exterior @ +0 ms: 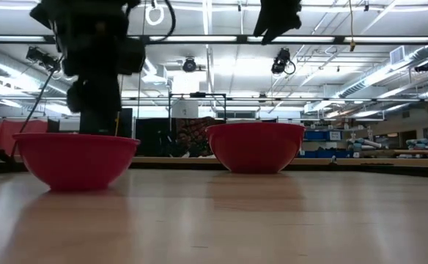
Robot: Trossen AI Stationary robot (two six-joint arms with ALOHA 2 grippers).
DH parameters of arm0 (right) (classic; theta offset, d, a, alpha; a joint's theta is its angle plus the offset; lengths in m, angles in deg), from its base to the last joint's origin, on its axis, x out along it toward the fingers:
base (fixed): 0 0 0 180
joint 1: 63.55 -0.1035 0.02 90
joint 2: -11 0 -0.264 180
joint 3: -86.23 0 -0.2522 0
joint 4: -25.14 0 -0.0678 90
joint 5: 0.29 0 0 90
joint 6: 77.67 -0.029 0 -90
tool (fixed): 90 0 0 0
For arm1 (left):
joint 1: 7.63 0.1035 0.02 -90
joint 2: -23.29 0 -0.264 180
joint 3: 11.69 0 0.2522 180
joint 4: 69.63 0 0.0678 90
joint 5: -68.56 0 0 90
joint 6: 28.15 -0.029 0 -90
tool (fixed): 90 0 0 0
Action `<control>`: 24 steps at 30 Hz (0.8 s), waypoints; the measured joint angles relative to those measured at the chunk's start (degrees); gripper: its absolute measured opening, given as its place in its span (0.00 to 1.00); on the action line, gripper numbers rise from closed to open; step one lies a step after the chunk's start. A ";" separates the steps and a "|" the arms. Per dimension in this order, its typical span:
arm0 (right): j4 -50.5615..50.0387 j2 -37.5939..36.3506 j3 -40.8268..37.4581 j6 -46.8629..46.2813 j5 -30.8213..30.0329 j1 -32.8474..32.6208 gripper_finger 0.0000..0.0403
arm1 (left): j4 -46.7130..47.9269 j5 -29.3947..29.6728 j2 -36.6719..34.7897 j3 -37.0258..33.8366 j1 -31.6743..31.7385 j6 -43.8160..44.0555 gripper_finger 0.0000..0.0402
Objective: Nest bowls inside each other
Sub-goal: Stack the pink bowl on top of the blue bowl
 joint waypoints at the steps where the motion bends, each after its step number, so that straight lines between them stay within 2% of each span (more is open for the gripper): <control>1: 0.81 0.01 -1.22 -0.12 1.99 0.05 0.61 | -0.29 -0.06 -1.37 0.07 0.01 -0.80 0.48; 3: 2.93 0.18 -4.32 -0.77 6.17 0.08 0.61 | 2.15 0.71 -4.56 0.07 -0.03 -2.41 0.48; 8: 16.73 0.20 -15.00 -4.81 12.69 -3.44 0.61 | 3.05 4.43 -12.02 -0.01 -0.82 -3.22 0.48; 12: 25.36 2.11 -19.98 -10.45 15.80 -7.89 0.61 | -0.55 11.69 -17.22 -0.03 -3.87 -5.63 0.48; 18: 25.26 10.95 -16.24 -12.10 16.35 -13.99 0.60 | -4.59 31.58 -23.03 0.10 -10.43 -10.37 0.48; 21: 26.30 15.58 -13.07 -12.49 17.50 -15.62 0.60 | -0.67 35.95 -25.11 0.09 -12.24 -9.19 0.48; 24: 28.83 20.33 -9.98 -12.48 17.50 -16.51 0.60 | 6.10 36.62 -26.04 -0.03 -13.43 -4.84 0.48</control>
